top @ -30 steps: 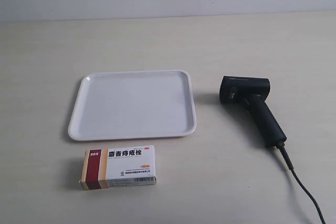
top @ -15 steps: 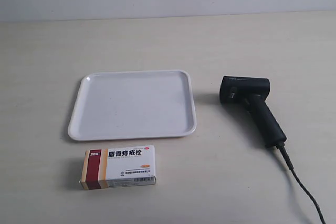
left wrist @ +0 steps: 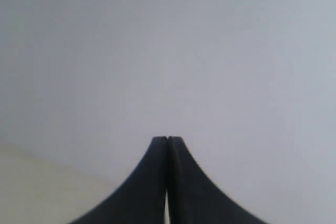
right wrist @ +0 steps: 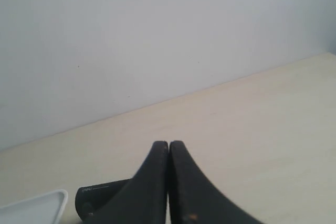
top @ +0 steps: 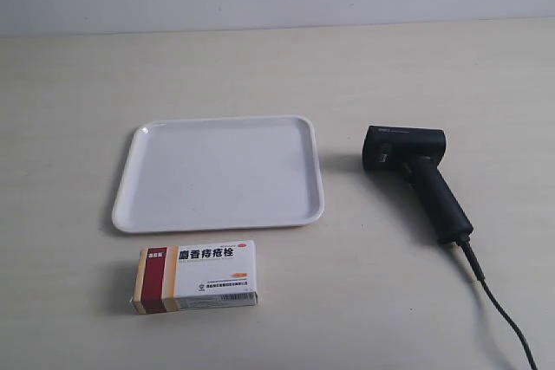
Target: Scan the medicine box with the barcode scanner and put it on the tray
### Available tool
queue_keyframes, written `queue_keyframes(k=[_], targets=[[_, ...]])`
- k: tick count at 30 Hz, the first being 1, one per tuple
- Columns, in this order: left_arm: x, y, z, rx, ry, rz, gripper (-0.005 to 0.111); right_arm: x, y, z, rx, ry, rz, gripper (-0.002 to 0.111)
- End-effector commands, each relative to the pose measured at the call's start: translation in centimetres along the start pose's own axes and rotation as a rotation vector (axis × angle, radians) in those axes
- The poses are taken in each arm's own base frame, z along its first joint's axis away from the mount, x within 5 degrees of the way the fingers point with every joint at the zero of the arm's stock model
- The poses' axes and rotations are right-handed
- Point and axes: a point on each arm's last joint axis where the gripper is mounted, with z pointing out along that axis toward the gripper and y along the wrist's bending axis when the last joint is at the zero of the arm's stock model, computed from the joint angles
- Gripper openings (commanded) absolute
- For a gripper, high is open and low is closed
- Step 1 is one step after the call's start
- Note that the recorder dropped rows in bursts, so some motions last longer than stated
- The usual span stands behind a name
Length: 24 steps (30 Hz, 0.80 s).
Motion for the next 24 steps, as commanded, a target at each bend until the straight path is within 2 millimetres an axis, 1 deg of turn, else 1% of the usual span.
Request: queue_keyframes(k=[1,2,3,5,8,9,12,14,17,19,20,21,22,23,24], targets=[[-2.4,-0.6,1.7,-0.018,-0.069,0.01,0.0,0.0,0.0,0.0,0.003,-0.011,0.046,0.0],[-2.3,-0.6,2.4,-0.026,-0.027,0.025,0.0,0.0,0.0,0.0,0.003,-0.011,0.046,0.0],[-2.0,-0.7,3.3,-0.034,0.051,0.045,0.0,0.1,-0.1,0.0,0.004,-0.007,0.049,0.0],[-0.9,-0.9,5.1,-0.046,0.253,0.085,0.0,0.1,-0.1,0.0,0.006,-0.001,0.049,0.0],[1.2,-1.5,7.9,-0.031,0.571,0.148,0.0,0.1,-0.1,0.0,0.007,0.002,0.049,0.0],[2.2,-2.1,8.8,0.005,0.679,0.183,0.0,0.1,-0.1,0.0,0.007,0.002,0.049,0.0],[5.6,-5.1,10.6,0.211,0.951,0.35,0.0,0.1,-0.1,0.0,0.007,0.002,0.049,0.0],[7.7,-8.2,11.0,0.398,1.059,0.483,0.0,0.1,-0.1,0.0,0.007,0.002,0.049,0.0],[10.2,-12.2,10.5,0.65,1.161,0.665,0.0,0.2,-0.1,0.0,0.008,0.004,0.047,0.0],[11.9,-14.1,10.0,0.746,1.195,0.726,0.001,0.2,-0.1,0.0,0.008,0.004,0.047,0.0],[12.9,-14.8,9.7,0.786,1.215,0.755,0.004,0.2,-0.1,0.0,0.008,0.004,0.047,0.0],[14.5,-15.8,9.3,0.828,1.257,0.793,0.018,0.2,-0.1,0.0,0.008,0.004,0.047,0.0],[15.2,-15.9,9.2,0.833,1.28,0.804,0.026,0.2,-0.1,0.0,0.008,0.004,0.047,0.0],[16.3,-16.1,9.0,0.837,1.31,0.816,0.051,0.2,-0.1,0.0,0.008,0.004,0.047,0.0],[16.7,-16.1,9.0,0.841,1.321,0.824,0.061,0.2,-0.1,0.0,0.008,0.004,0.047,0.0]])
